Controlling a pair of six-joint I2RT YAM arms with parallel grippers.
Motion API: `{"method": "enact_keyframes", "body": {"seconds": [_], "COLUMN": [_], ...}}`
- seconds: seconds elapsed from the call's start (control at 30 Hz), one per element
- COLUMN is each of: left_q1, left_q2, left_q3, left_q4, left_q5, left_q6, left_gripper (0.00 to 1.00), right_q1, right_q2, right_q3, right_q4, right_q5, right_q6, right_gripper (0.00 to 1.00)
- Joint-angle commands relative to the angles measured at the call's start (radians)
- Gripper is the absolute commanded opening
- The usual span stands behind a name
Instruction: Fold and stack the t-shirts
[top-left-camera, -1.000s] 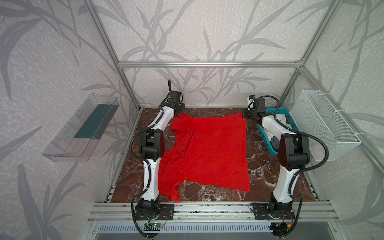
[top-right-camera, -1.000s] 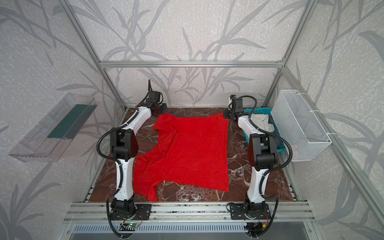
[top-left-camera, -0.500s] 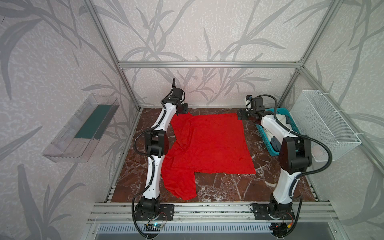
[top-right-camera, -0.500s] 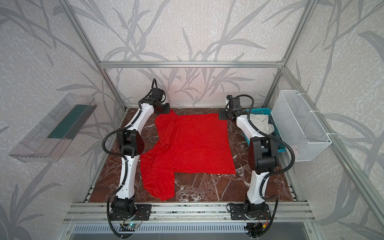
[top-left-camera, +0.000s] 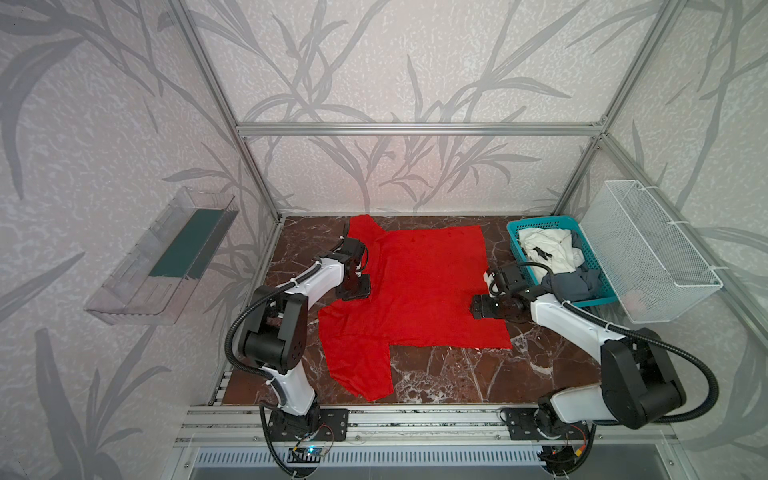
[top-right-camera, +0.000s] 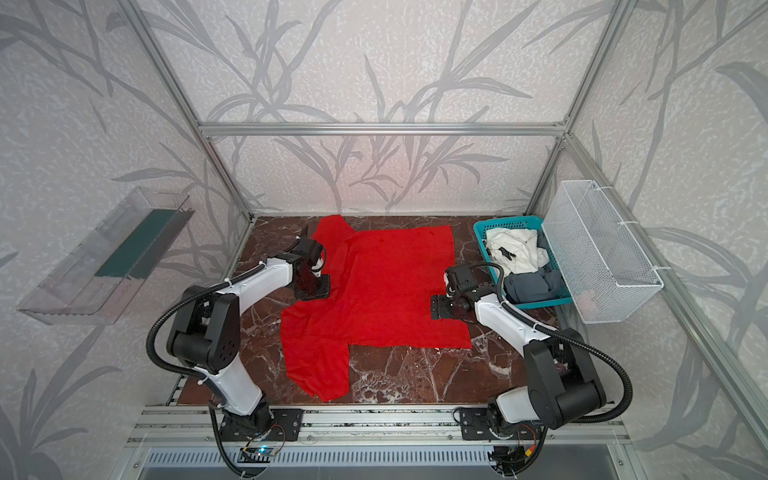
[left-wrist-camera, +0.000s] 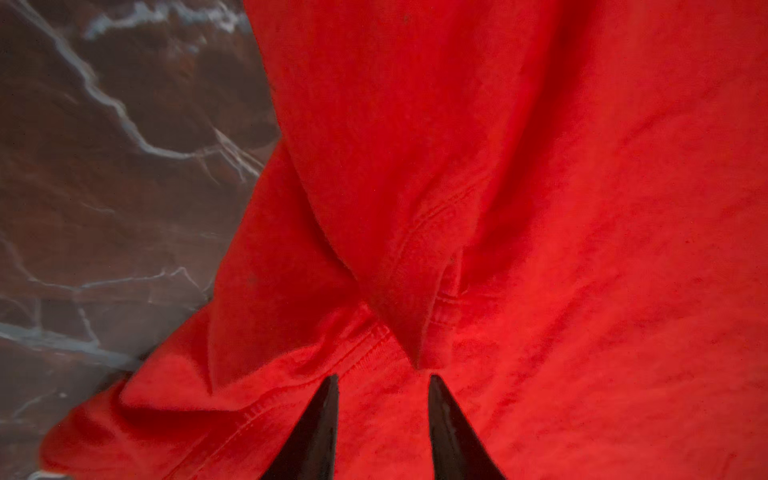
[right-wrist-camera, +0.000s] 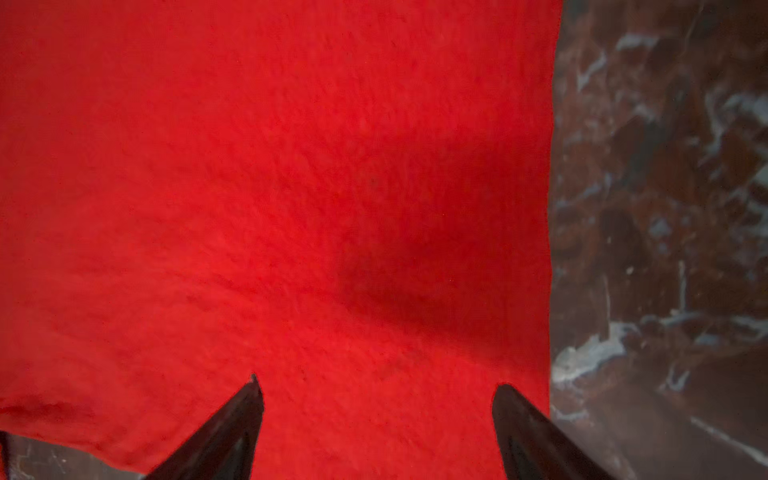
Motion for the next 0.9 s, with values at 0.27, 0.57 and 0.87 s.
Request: {"method": "enact_keyframes", "body": {"seconds": [0.27, 0.57, 0.87], "left_q1": [-0.011, -0.012, 0.014], "left_q2": [0.042, 0.093, 0.075], "left_q3": [-0.002, 0.037, 0.071], "left_q4": [0.147, 0.074, 0.025], "left_q5": [-0.002, -0.082, -0.181], "left_q6": [-0.105, -0.14, -0.117], "left_gripper": [0.38, 0.23, 0.0], "right_q1": [-0.004, -0.035, -0.087], "right_q2": [0.04, 0.138, 0.114], "right_q3": [-0.022, -0.004, -0.015], "right_q4": [0.001, -0.053, -0.079], "right_q5": [0.033, 0.028, 0.008], "right_q6": [0.035, 0.082, 0.082], "right_gripper": [0.87, 0.86, 0.83]}}
